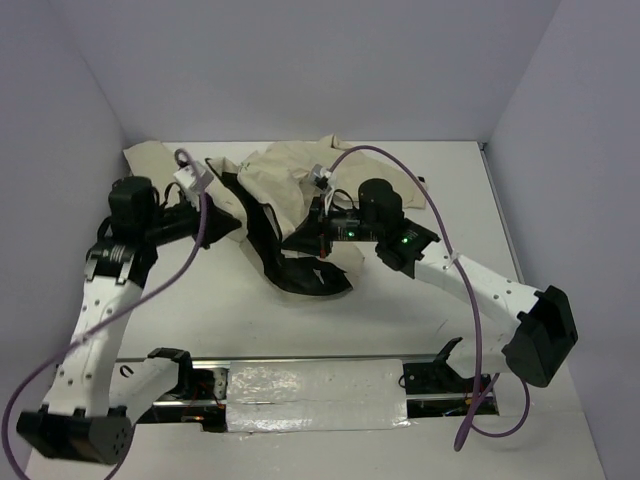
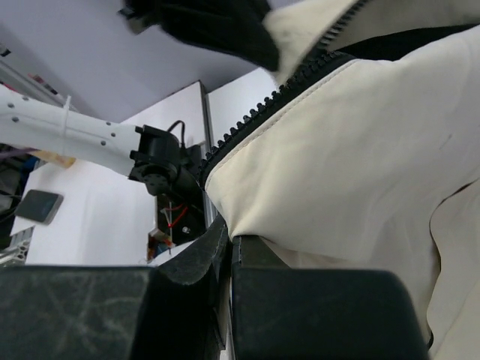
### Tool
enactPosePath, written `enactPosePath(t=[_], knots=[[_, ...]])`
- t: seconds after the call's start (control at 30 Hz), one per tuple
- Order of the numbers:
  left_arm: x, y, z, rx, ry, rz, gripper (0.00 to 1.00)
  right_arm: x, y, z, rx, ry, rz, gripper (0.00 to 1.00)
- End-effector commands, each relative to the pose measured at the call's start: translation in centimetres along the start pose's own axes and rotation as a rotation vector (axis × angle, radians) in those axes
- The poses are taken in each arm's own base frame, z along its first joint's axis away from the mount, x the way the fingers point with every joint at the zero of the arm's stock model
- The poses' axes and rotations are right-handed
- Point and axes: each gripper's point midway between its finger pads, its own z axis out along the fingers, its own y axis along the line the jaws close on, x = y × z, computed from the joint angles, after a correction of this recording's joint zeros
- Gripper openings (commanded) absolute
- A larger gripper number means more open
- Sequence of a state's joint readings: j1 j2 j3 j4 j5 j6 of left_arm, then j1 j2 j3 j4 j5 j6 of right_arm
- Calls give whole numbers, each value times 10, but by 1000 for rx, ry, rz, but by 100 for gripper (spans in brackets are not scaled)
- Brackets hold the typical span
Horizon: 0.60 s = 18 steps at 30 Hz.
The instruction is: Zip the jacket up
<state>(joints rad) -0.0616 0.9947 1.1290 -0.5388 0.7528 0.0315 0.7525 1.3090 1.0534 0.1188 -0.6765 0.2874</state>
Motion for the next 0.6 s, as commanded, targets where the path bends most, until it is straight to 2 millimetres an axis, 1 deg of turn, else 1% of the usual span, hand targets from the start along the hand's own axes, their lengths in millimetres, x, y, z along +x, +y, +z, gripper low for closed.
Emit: enactPosePath(t=[0.0,0.03,0.07,0.13,0.17,0.2,0.27,0.3,0.33,0.43,0.47,0.53,0.57], knots=[[-23,-35,-8,79,-176,23,0,-31,31,-12,-95,-89,-67,0],[-27,-45,-14,94,-225,61,0,-33,38,-12,-133,-98,-77,0],[-23,-49,-9,116,-255,75,0,-30,41,-13,-148,-94,-60,0],[-22,-57,-7,136,-289,88,0,-32,47,-14,-183,-99,-73,0],[-14,-54,-3,132,-287,78,0,-31,48,-14,-185,-96,-75,0],[-22,-55,-3,136,-324,90,0,-34,48,-14,-183,-96,-84,0],[-25,-58,-2,148,-352,119,0,-31,46,-14,-167,-78,-76,0],[-33,-58,-3,142,-388,152,0,-31,46,-14,-169,-76,-76,0],[-36,-57,-3,140,-397,164,0,-30,48,-14,-172,-74,-71,0],[-42,-61,-4,159,-434,209,0,-29,52,-14,-186,-66,-65,0],[-40,-62,-4,166,-441,207,0,-27,51,-13,-183,-58,-59,0],[-44,-69,-9,182,-479,215,0,-25,51,-12,-181,-55,-42,0],[-41,-70,-9,191,-478,211,0,-23,50,-12,-184,-53,-39,0]])
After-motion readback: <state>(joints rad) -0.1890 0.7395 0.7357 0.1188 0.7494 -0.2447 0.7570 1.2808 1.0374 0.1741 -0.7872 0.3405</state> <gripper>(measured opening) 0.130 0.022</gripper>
